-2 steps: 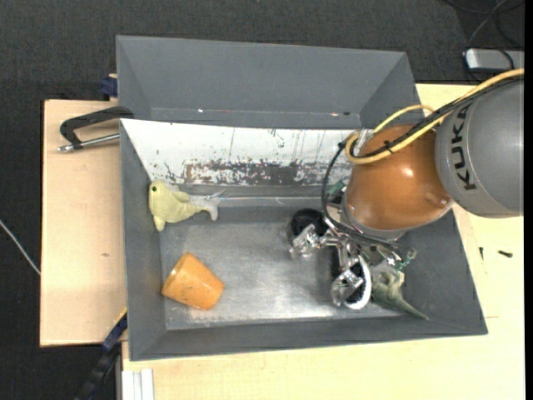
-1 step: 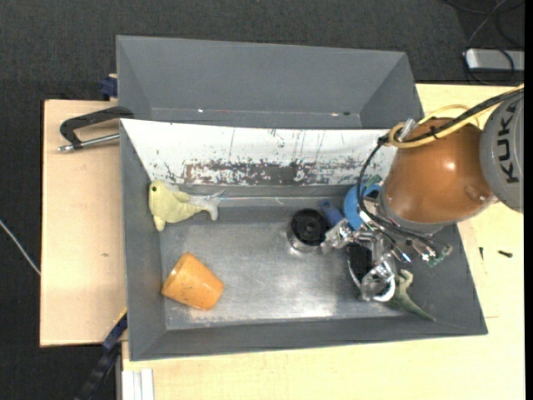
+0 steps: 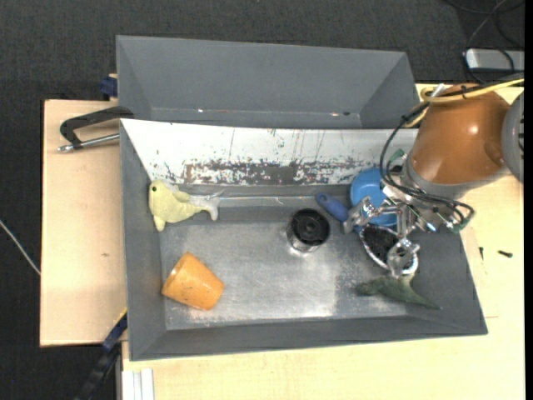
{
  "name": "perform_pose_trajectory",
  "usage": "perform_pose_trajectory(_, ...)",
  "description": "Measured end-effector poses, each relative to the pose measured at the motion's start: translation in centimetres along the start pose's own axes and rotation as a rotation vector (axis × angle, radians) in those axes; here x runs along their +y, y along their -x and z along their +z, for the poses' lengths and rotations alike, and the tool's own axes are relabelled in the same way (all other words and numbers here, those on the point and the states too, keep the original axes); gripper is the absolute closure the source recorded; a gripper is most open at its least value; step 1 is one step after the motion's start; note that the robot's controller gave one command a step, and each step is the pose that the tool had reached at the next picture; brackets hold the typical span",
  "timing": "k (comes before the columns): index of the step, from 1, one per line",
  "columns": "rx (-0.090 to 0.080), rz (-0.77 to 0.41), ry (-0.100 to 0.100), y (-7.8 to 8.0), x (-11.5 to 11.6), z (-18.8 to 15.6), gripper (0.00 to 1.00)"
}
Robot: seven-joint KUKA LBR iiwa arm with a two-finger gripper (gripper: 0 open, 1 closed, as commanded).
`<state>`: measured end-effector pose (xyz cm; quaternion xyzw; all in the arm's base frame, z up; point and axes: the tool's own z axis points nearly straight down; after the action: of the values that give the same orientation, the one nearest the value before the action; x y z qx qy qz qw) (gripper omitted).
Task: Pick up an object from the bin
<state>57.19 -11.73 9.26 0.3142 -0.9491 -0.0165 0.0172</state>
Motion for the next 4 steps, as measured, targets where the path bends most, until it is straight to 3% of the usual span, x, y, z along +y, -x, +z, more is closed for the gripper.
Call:
perform_pose_trajectory(1, 0.004, -0.010, -0.011, -0.3, -0.2, 0.0, 1.00)
perform_pose_trajectory(2, -0.022, -0.406, -0.056, 1.8, -1.4, -12.8, 1.00)
perform_pose_trajectory(3, -0.019, -0.405, -0.048, 1.7, -1.3, -12.5, 0.00)
perform_pose_trajectory(4, -0.013, -0.472, -0.042, -0.4, -1.7, -0.6, 0.00)
